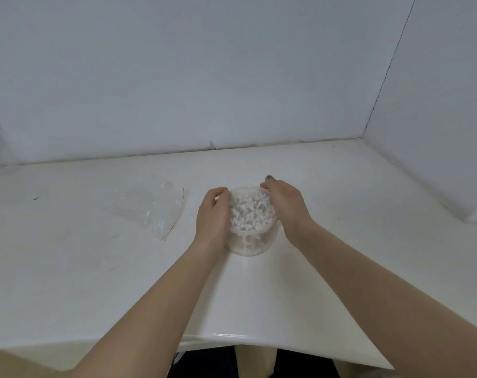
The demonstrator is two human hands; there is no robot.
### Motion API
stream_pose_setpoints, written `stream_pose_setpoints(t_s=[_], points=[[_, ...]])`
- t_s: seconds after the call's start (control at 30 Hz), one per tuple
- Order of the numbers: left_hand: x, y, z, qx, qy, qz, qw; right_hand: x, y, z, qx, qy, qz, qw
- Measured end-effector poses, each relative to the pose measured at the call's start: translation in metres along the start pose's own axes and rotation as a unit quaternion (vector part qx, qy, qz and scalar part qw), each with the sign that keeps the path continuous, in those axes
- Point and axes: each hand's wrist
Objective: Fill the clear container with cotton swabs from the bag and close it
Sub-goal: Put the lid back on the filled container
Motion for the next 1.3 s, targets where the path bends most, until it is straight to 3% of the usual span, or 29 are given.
stream_pose_setpoints(t_s=[0.1, 0.17, 0.27, 0.43, 0.57, 0.73, 0.97, 1.3], points=[[-0.004, -0.007, 0.002, -0.074, 0.068, 0.009, 0.995, -0.001, 0.000, 0.013, 0.007, -0.060, 0.010, 0.998], [-0.006, -0.011, 0.007, -0.119, 0.116, 0.014, 0.986, -0.010, -0.005, 0.011, 0.025, -0.112, -0.024, 0.993], [-0.008, -0.011, 0.012, -0.138, 0.115, 0.001, 0.984, -0.017, -0.010, -0.001, 0.040, -0.102, -0.091, 0.990], [-0.004, 0.000, 0.009, -0.115, 0.129, 0.011, 0.985, -0.020, -0.009, 0.005, 0.001, -0.036, -0.087, 0.996], [0.005, -0.007, 0.014, -0.104, 0.117, -0.042, 0.987, -0.009, -0.015, 0.001, -0.010, 0.047, -0.071, 0.996], [0.002, -0.020, 0.020, -0.081, 0.085, 0.041, 0.992, -0.021, -0.028, -0.014, -0.029, 0.122, -0.062, 0.990], [-0.014, 0.040, 0.005, -0.061, 0.135, 0.081, 0.986, -0.032, 0.017, 0.001, -0.001, 0.057, -0.071, 0.996], [-0.048, 0.177, -0.004, -0.017, 0.102, 0.087, 0.991, -0.052, 0.156, 0.026, 0.021, -0.028, -0.090, 0.995]])
Point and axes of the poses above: each hand's wrist, its own y-axis towards the middle knuckle, its own x-axis out of the back of the hand, z = x × y, and after that the axes turned 14 degrees about -y, right-handed
